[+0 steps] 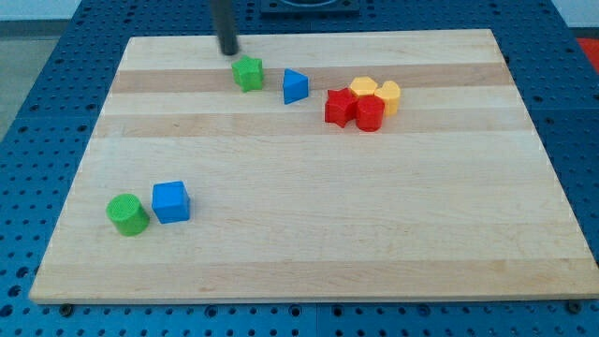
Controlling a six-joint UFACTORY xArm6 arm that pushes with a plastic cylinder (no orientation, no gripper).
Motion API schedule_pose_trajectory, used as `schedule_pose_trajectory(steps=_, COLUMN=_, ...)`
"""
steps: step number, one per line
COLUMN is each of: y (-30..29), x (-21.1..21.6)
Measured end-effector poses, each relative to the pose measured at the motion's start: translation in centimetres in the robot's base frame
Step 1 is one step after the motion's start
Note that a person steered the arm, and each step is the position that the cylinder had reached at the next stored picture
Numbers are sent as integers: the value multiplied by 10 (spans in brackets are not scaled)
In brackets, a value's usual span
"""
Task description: Move the green star parallel to blue cube
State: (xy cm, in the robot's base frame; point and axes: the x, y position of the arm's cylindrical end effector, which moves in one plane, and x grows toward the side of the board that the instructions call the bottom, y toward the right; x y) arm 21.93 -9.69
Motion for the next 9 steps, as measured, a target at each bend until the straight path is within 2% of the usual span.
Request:
schedule_pose_trajectory(steps=1, y=33, x=18)
schedule_pose_trajectory(steps=2, y=34, x=45)
schedule_pose_trajectory(steps=5, y=-27, x=83)
schedule_pose_trajectory(steps=9, y=-80, x=197)
